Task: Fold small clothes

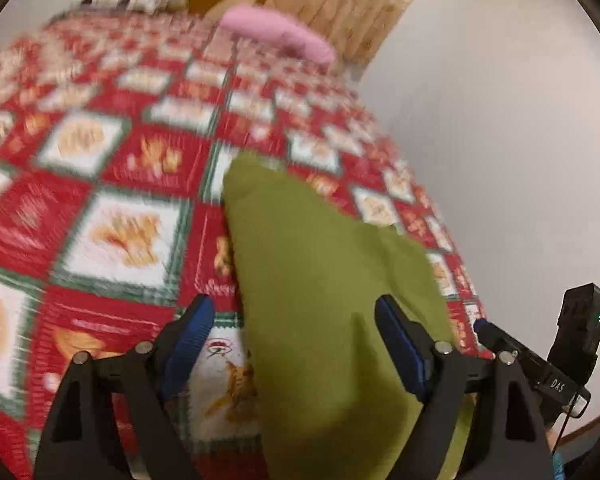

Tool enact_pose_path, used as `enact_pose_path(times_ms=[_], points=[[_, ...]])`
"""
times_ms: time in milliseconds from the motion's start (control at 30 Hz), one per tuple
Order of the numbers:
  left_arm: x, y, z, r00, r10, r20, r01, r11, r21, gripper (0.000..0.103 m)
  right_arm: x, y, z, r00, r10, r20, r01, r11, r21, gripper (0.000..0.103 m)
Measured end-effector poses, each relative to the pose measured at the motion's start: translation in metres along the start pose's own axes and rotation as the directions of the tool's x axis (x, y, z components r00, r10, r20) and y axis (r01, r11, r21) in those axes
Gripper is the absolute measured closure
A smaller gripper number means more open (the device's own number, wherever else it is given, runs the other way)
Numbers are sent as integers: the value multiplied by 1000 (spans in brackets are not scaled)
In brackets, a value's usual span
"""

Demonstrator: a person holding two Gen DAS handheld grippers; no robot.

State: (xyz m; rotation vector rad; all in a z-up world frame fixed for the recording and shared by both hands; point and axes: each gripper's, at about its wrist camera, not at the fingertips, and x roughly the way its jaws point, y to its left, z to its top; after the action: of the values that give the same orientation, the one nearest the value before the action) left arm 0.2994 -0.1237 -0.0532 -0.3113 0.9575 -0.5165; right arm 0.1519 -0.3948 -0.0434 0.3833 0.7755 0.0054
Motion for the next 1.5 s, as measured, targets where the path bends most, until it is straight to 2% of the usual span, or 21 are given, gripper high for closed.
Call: enact_pose_path(times_ms=[33, 67, 133, 200, 267, 333, 367, 400, 533, 600, 633, 667, 767, 867, 933, 1067, 1200, 1367, 1500], points=[[10, 4, -3, 1000, -6, -23, 6, 1000, -16, 23, 11, -3, 2, 1000, 1, -14, -1, 1000, 2, 9], [21, 11, -11, 998, -42, -46, 40, 998, -45, 21, 21, -7, 3, 999, 17, -32, -16, 1000, 4, 9], [16, 14, -22, 997, -77, 13, 77, 996, -37, 21, 47, -15, -1, 994, 55, -90, -53, 998, 15, 8], [15, 12, -25, 997, -80, 19, 80, 997, -9, 20, 49, -14, -6, 996, 64, -56, -64, 998, -12, 7], [17, 11, -26, 995, -96, 19, 96, 995, -4, 18, 50, -16, -4, 995, 80, -59, -81, 997, -8, 8], [18, 8, -27, 994, -105, 25, 105, 994, 10, 16, 50, -17, -3, 990, 129, -59, -129, 992, -10, 9], [18, 6, -28, 994, -107, 29, 107, 994, 17, 16, 50, -15, -3, 983, 171, -63, -172, 985, -19, 16], [17, 7, -29, 993, -117, 29, 116, 993, 20, 18, 52, -10, -3, 976, 205, -75, -208, 977, -36, 17], [17, 7, -27, 989, -147, 19, 146, 989, 28, 25, 62, 2, -1, 984, 154, -92, -162, 983, -87, 18], [19, 6, -26, 987, -163, 6, 163, 986, 36, 43, 64, 3, -1, 987, 134, -89, -141, 986, -87, 37], [20, 5, -26, 986, -169, 0, 169, 985, 37, 44, 64, 4, -2, 987, 135, -89, -143, 985, -92, 43], [21, 4, -25, 985, -172, 0, 172, 984, 39, 48, 65, 7, -2, 985, 146, -91, -155, 983, -98, 52], [19, 3, -26, 985, -170, 3, 170, 984, 48, 53, 63, 14, -2, 991, 110, -77, -117, 988, -104, 60], [15, -2, -27, 989, -148, 17, 146, 987, 72, 56, 55, 37, -2, 999, -15, -46, 8, 987, -160, 67], [9, -7, -27, 992, -127, 23, 124, 988, 86, 59, 43, 53, -5, 997, -82, -7, 79, 979, -189, 70], [-23, -20, -33, 989, -134, 55, 126, 984, 129, 62, -8, 72, -13, 992, -92, 92, 106, 982, -158, 71], [-71, -48, -50, 982, -149, 120, 120, 967, 226, 62, -73, 95, -37, 965, -146, 219, 182, 970, -158, 71], [-126, -84, -82, 972, -146, 182, 79, 940, 331, 62, -137, 110, -69, 939, -159, 306, 203, 972, -119, 72], [-154, -105, -103, 971, -174, 166, 103, 925, 365, 62, -187, 108, -96, 926, -167, 338, 205, 976, -78, 74]])
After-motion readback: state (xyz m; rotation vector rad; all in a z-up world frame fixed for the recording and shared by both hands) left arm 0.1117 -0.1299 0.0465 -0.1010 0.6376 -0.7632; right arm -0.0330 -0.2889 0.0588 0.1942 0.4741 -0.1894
